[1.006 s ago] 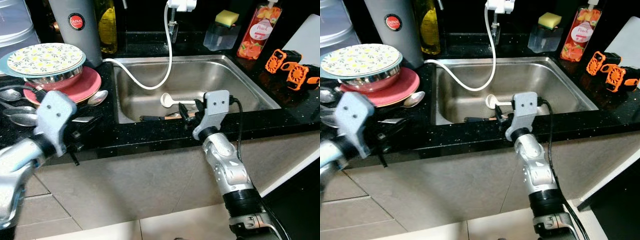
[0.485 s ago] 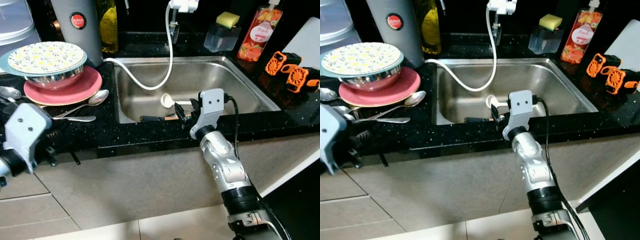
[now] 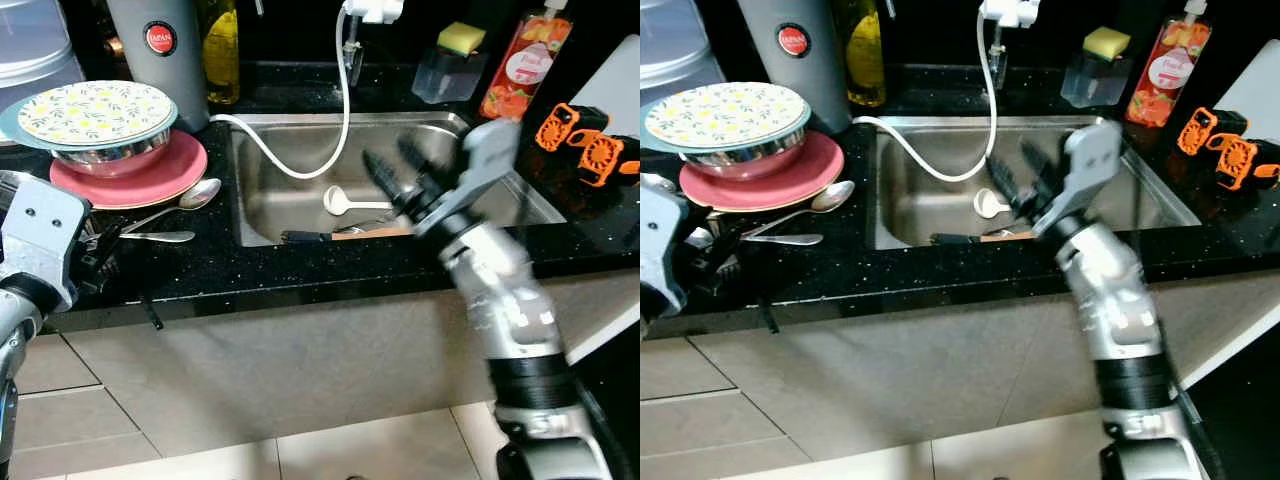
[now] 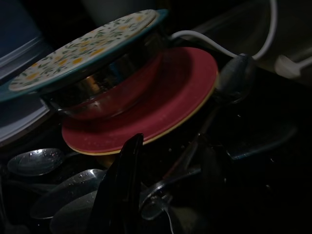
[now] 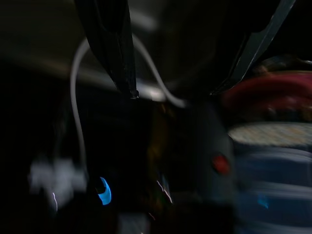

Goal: Kitchen organization

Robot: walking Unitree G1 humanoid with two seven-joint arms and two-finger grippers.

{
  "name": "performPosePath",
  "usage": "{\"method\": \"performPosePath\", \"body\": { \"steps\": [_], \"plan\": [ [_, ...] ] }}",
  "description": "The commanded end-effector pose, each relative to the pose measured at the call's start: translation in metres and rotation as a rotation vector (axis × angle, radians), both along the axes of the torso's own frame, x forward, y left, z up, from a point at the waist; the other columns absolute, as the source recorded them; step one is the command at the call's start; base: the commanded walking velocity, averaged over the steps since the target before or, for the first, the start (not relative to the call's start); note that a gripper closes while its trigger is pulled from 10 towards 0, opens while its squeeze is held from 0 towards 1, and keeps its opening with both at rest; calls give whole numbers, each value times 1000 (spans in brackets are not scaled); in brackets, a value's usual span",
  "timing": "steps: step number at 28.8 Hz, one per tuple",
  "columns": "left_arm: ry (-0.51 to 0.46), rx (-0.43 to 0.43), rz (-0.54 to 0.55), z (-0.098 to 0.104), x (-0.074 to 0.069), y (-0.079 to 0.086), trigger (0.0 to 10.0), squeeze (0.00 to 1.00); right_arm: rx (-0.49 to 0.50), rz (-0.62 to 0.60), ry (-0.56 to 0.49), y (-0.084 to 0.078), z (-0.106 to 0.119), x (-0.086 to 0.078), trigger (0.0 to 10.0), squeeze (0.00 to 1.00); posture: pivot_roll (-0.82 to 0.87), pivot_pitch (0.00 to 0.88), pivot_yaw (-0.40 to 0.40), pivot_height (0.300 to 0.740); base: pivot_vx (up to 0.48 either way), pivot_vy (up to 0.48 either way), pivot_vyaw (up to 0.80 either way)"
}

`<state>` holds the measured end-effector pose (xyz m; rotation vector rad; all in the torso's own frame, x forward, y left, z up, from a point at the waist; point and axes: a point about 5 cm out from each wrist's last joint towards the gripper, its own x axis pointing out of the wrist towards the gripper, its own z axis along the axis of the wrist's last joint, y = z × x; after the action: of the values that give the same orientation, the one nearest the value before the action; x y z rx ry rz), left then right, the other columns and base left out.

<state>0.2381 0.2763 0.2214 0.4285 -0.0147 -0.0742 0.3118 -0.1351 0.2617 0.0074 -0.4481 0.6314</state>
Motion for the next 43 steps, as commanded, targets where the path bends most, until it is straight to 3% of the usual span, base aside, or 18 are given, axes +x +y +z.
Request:
{"method": "performPosePath", "body": {
  "steps": [1,5,9,11,15,16,18,20,22,29,30,31,33,34,36,37,39,43],
  "plan": [
    [7,-35,42,-5,3,2,10000,0,-43,63,24,7,-5,-3,10000,0,147,0,-75,740,0,0,0],
    [-7,-103,99,-8,10,-1,10000,0,-127,124,36,24,-16,-6,10000,0,150,0,-76,740,0,0,0],
    [-12,-151,149,-10,12,0,10000,0,-160,128,50,30,-23,-4,10000,0,156,0,-77,740,0,0,0],
    [-36,-249,218,-12,13,-2,10000,0,-166,135,69,35,-27,-3,10000,0,161,0,-78,740,0,0,0],
    [-56,-327,261,-15,12,-6,10000,0,-157,144,79,36,-27,-3,10000,0,167,0,-78,740,0,0,0],
    [-66,-396,305,-18,11,-9,10000,0,-154,150,81,36,-26,-3,10000,0,168,0,-79,740,0,0,0],
    [-72,-446,359,-21,9,-11,10000,0,-153,154,81,36,-26,-3,10000,0,171,0,-79,740,0,0,0],
    [-77,-457,397,-23,9,-15,10000,0,-152,157,80,37,-26,-3,10000,0,173,0,-81,740,0,0,0],
    [-119,-373,464,-18,7,-19,10000,0,-150,160,79,37,-26,-3,10000,0,173,0,-81,740,0,0,0],
    [-139,-422,552,-19,3,-19,10000,0,-148,161,78,38,-26,-2,10000,0,173,0,-78,740,0,0,0],
    [-152,-519,620,-20,1,-15,10000,0,-145,157,79,38,-26,-2,10000,0,172,0,-75,740,0,0,0],
    [-152,-519,620,-20,1,-15,10000,0,-145,157,79,38,-26,-2,10000,0,172,0,-75,740,0,0,0],
    [-188,-711,694,-16,2,-9,10000,0,-142,151,81,37,-26,-2,10000,0,173,0,-76,740,0,0,0],
    [-188,-711,694,-16,2,-9,10000,0,-142,151,81,37,-26,-2,10000,0,173,0,-76,740,0,0,0],
    [-232,-860,681,-5,9,-10,10000,0,-141,148,82,37,-26,-1,10000,0,172,0,-78,740,0,0,0],
    [-232,-860,681,-5,9,-10,10000,0,-141,148,82,37,-26,-1,10000,0,172,0,-78,740,0,0,0],
    [-244,-977,681,-1,15,-15,10000,0,-140,145,83,37,-27,-1,10000,0,171,0,-77,740,0,0,0],
    [-219,-1045,692,-3,19,-18,10000,0,-138,143,83,36,-26,-1,10000,0,163,0,-77,740,0,0,0]
  ]
}}
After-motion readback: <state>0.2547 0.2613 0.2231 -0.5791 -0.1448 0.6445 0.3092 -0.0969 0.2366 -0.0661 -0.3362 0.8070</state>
